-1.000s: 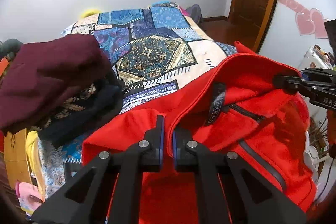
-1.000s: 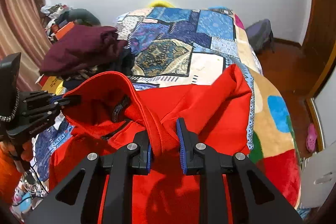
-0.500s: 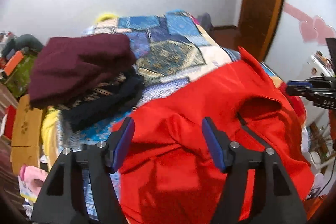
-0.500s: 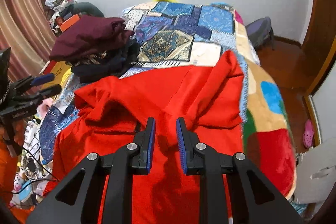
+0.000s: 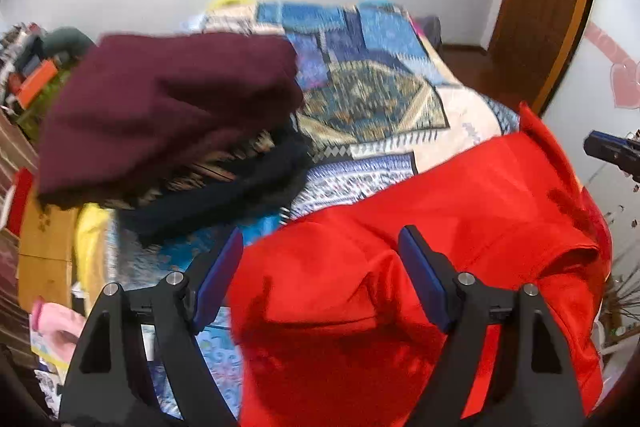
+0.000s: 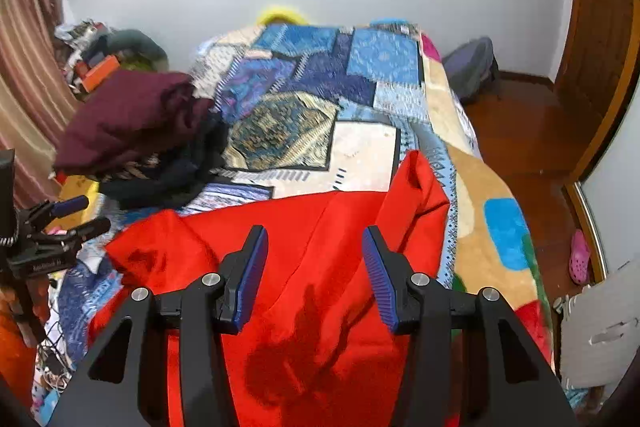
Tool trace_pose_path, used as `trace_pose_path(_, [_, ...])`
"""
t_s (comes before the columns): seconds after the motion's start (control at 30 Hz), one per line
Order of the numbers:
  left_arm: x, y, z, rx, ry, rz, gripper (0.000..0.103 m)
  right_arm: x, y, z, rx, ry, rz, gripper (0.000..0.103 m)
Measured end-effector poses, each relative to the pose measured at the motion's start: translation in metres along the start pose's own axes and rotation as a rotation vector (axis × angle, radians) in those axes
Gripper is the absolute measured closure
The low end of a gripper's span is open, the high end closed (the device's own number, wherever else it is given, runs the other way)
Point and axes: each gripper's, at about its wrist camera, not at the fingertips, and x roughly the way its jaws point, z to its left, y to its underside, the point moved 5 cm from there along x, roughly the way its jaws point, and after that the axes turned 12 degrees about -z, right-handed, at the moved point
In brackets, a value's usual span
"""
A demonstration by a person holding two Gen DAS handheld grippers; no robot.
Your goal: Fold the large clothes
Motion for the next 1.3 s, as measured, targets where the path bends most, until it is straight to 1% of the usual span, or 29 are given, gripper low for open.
trace_pose_path(0.1, [0.032, 0.010, -0.005, 0.017, 0.001, 0.070, 0.024, 0.029, 0.010, -0.010, -0.003, 0.038, 0.074, 0.057])
trace_pose_path(0.17, [0.053, 0.023, -0.006, 0.026, 0.006, 0.124, 0.024, 0.044, 0.023, -0.023, 0.004, 0.081, 0.127, 0.057])
trace_pose_path(0.23, [0.067, 0.036, -0.005, 0.025, 0.008, 0.171, 0.024, 0.054, 0.039, -0.040, 0.029, 0.106, 0.170, 0.057])
trace_pose_path(0.27, [0.073, 0.046, -0.002, 0.023, 0.008, 0.199, 0.024, 0.055, 0.043, -0.046, 0.048, 0.092, 0.177, 0.058])
trace_pose_path(0.3, [0.078, 0.053, 0.000, 0.022, 0.007, 0.219, 0.024, 0.053, 0.050, -0.054, 0.088, 0.054, 0.172, 0.058])
trace_pose_path(0.37, [0.084, 0.070, 0.008, 0.033, -0.002, 0.254, 0.023, 0.043, 0.053, -0.063, 0.136, 0.029, 0.153, 0.058])
trace_pose_path(0.43, [0.081, 0.082, 0.017, 0.050, -0.046, 0.244, 0.012, 0.032, 0.057, -0.070, 0.154, 0.038, 0.146, 0.058])
trace_pose_path(0.47, [0.078, 0.086, 0.021, 0.048, -0.056, 0.232, 0.012, 0.025, 0.058, -0.073, 0.142, 0.057, 0.139, 0.058])
trace_pose_path(0.5, [0.074, 0.091, 0.025, 0.041, -0.058, 0.227, 0.012, 0.021, 0.059, -0.076, 0.122, 0.097, 0.131, 0.056])
trace_pose_path(0.53, [0.071, 0.095, 0.030, 0.030, -0.060, 0.227, 0.012, 0.017, 0.062, -0.080, 0.101, 0.144, 0.129, 0.049])
trace_pose_path(0.57, [0.068, 0.100, 0.037, 0.008, -0.064, 0.231, 0.011, 0.017, 0.064, -0.083, 0.093, 0.160, 0.128, 0.048])
trace_pose_path(0.6, [0.066, 0.103, 0.041, -0.010, -0.063, 0.237, 0.011, 0.016, 0.066, -0.087, 0.104, 0.155, 0.126, 0.048])
trace_pose_path(0.67, [0.061, 0.107, 0.048, -0.046, -0.053, 0.239, 0.011, 0.014, 0.073, -0.099, 0.160, 0.150, 0.145, 0.048])
trace_pose_path(0.73, [0.057, 0.109, 0.053, -0.063, -0.052, 0.239, 0.011, 0.013, 0.076, -0.111, 0.236, 0.143, 0.145, 0.047])
trace_pose_path(0.8, [0.051, 0.110, 0.055, -0.062, -0.067, 0.231, 0.011, 0.008, 0.082, -0.125, 0.288, 0.187, 0.146, 0.047])
trace_pose_path(0.87, [0.049, 0.111, 0.056, -0.053, -0.088, 0.232, 0.011, 0.002, 0.089, -0.141, 0.321, 0.262, 0.142, 0.047])
trace_pose_path(0.9, [0.049, 0.113, 0.057, -0.057, -0.089, 0.235, 0.011, -0.001, 0.095, -0.150, 0.341, 0.293, 0.159, 0.047])
trace_pose_path(1.0, [0.047, 0.116, 0.061, -0.082, -0.080, 0.239, 0.011, -0.008, 0.092, -0.155, 0.399, 0.239, 0.174, 0.047])
trace_pose_path(1.03, [0.046, 0.116, 0.062, -0.089, -0.080, 0.239, 0.011, -0.011, 0.085, -0.153, 0.392, 0.226, 0.166, 0.045])
trace_pose_path(1.1, [0.044, 0.112, 0.064, -0.101, -0.082, 0.235, 0.011, -0.015, 0.067, -0.145, 0.356, 0.209, 0.128, 0.045])
trace_pose_path(1.17, [0.041, 0.104, 0.065, -0.100, -0.096, 0.218, 0.011, -0.017, 0.043, -0.127, 0.296, 0.172, 0.088, 0.044])
trace_pose_path(1.27, [0.028, 0.084, 0.070, -0.099, -0.127, 0.154, 0.011, -0.010, 0.014, -0.099, 0.217, 0.124, 0.045, 0.042])
trace_pose_path(1.3, [0.024, 0.076, 0.074, -0.103, -0.151, 0.132, 0.011, -0.003, 0.007, -0.092, 0.192, 0.118, 0.037, 0.039])
